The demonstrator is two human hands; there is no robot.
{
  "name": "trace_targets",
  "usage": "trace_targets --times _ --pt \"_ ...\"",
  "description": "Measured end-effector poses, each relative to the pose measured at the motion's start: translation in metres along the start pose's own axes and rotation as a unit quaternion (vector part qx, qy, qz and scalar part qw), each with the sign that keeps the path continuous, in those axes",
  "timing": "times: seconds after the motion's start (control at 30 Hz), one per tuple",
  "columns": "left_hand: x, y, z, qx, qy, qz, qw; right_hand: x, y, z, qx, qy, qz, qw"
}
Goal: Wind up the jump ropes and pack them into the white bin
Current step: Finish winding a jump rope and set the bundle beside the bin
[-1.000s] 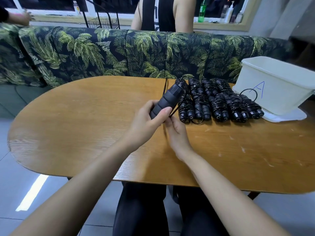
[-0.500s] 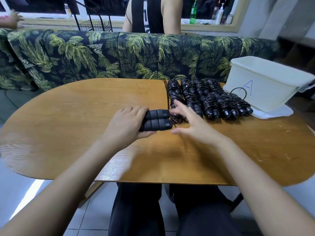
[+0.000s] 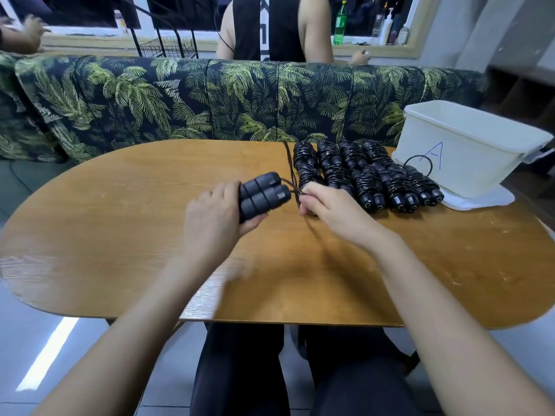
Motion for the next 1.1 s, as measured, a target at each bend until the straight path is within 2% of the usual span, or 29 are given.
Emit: trace_targets --times 0.07,0.13,0.23,0.4,0.5,0.57,0.6,0.63,0.7,0.73,0.77,0.8,0.83,0.9,0.93,0.97,1.0,1.03,1.1 --pt "0.010 -0.010 0.017 -0.033 0.001 0.001 0.999 0.011 -0.005 0.011 -0.022 -0.064 0.038 0.997" --pt "0.017 -0.020 0.033 -0.059 -0.002 -0.002 0.998 0.027 -0.008 0.024 -0.086 -0.116 0.074 0.987" --pt "0.021 -0.029 0.041 -0.064 -0.028 -0.006 0.998 0.039 -0.009 0.022 -0.140 -0.220 0.069 0.963" --pt "0.010 -0.014 0.018 -0.004 0.001 0.039 0.999 0.039 -0.002 -0.026 -0.134 -0.300 0.025 0.944" --pt "0.004 -0.003 0.011 0.050 0.104 0.139 0.984 0.042 0.007 -0.045 -0.150 -0.321 0.012 0.935" --pt "-0.002 0.004 0.012 0.066 0.211 0.178 0.959 0.044 0.013 -0.056 -0.126 -0.358 0.011 0.925" --pt "-0.007 0.007 0.016 0.067 0.285 0.172 0.940 0.043 0.015 -0.062 -0.105 -0.372 0.015 0.922" --pt "-0.012 0.009 0.019 0.071 0.370 0.149 0.914 0.042 0.016 -0.067 -0.085 -0.387 0.028 0.918" --pt "-0.021 0.015 0.031 0.111 0.533 0.065 0.837 0.040 0.018 -0.068 -0.041 -0.377 0.064 0.923" --pt "-0.021 0.018 0.036 0.141 0.578 0.014 0.804 0.037 0.018 -0.068 -0.014 -0.346 0.074 0.935" --pt "-0.019 0.022 0.040 0.173 0.593 -0.033 0.786 0.034 0.017 -0.065 0.018 -0.312 0.086 0.946" --pt "-0.015 0.025 0.043 0.209 0.580 -0.074 0.784 0.029 0.015 -0.061 0.054 -0.277 0.090 0.955" --pt "-0.010 0.027 0.045 0.241 0.544 -0.103 0.797 0.025 0.014 -0.057 0.087 -0.248 0.092 0.961" --pt "0.000 0.031 0.042 0.260 0.382 -0.162 0.872 0.016 0.008 -0.047 0.129 -0.101 0.135 0.977" --pt "0.001 0.033 0.041 0.245 0.257 -0.207 0.912 0.014 0.004 -0.045 0.132 0.032 0.184 0.973" --pt "0.000 0.035 0.039 0.224 0.138 -0.262 0.928 0.016 0.000 -0.044 0.154 0.148 0.232 0.949" --pt "-0.004 0.037 0.037 0.200 0.053 -0.314 0.927 0.020 -0.004 -0.044 0.183 0.237 0.262 0.917" --pt "-0.007 0.040 0.032 0.179 -0.003 -0.346 0.921 0.028 -0.004 -0.042 0.202 0.303 0.272 0.891" --pt "-0.011 0.042 0.024 0.150 -0.083 -0.357 0.918 0.040 -0.008 -0.040 0.181 0.374 0.268 0.869"
Point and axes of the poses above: each hand's wrist, its own y-axis away from the middle knuckle, its own z-axis out of the back of the hand, x = y × z, the point moved 3 cm from there along -y, towards the middle knuckle, and after that the axes turned 4 degrees about x, right-handed, at the moved point
